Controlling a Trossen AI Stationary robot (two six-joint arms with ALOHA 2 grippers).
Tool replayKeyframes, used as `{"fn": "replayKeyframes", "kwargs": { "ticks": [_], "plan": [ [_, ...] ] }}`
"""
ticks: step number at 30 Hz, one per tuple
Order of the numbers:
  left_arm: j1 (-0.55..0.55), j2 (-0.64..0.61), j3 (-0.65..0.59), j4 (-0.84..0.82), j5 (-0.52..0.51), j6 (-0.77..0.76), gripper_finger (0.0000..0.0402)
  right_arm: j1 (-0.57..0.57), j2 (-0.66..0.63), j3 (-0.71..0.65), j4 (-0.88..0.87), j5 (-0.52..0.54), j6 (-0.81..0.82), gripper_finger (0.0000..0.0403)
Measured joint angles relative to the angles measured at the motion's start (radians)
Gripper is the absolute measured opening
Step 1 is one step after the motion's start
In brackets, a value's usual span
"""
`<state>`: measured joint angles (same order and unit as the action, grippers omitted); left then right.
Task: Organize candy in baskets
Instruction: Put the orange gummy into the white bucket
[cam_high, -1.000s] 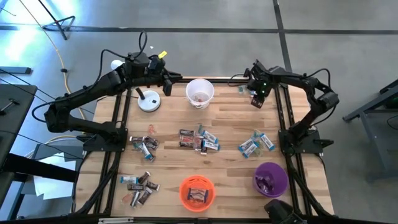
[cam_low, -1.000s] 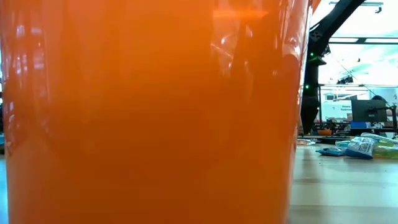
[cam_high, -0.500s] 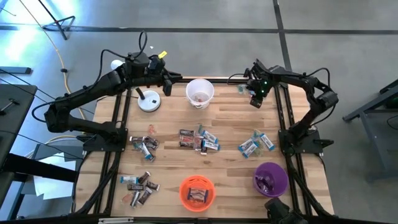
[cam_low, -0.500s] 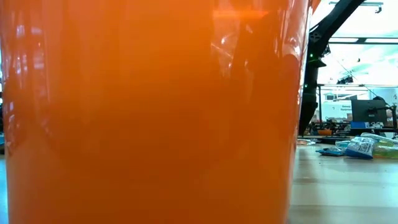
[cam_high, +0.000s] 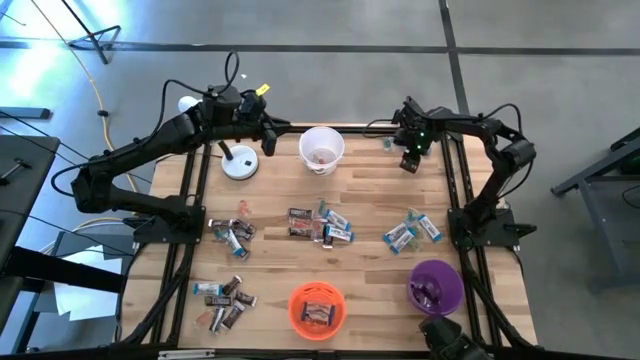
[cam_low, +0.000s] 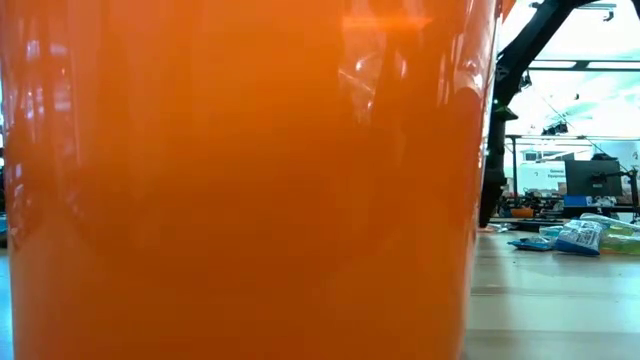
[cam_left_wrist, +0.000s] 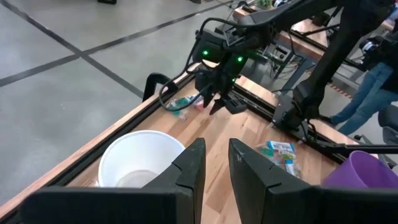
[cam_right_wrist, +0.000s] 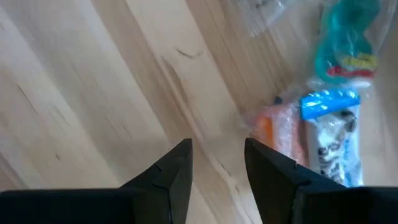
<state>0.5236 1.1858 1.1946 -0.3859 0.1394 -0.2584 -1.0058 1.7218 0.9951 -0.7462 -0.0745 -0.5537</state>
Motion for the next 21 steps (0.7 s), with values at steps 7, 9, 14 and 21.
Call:
{"fn": "replayKeyframes", "kwargs": {
  "ticks": [7, 9, 14, 21],
  "plan": [
    [0.0, 0.0, 0.0, 0.0, 0.0, -0.001, 0.0055, 0.0, -0.001, 0.024, -0.058, -0.042, -0.008, 0.0138],
    [0.0, 0.0, 0.0, 0.0, 0.0, 0.0, 0.0055, 0.0, -0.001, 0.034, -0.091, -0.123, -0.002, 0.0133],
    [0.0, 0.0, 0.0, -0.006, 0.0, 0.0, 0.0055, 0.022, -0.001, 0.055, -0.142, -0.132, 0.014, 0.0112],
    [0.0, 0.0, 0.0, -0.011, 0.0, 0.001, 0.0055, 0.044, -0.001, 0.129, -0.148, 0.019, -0.024, 0.0086]
  ]
}}
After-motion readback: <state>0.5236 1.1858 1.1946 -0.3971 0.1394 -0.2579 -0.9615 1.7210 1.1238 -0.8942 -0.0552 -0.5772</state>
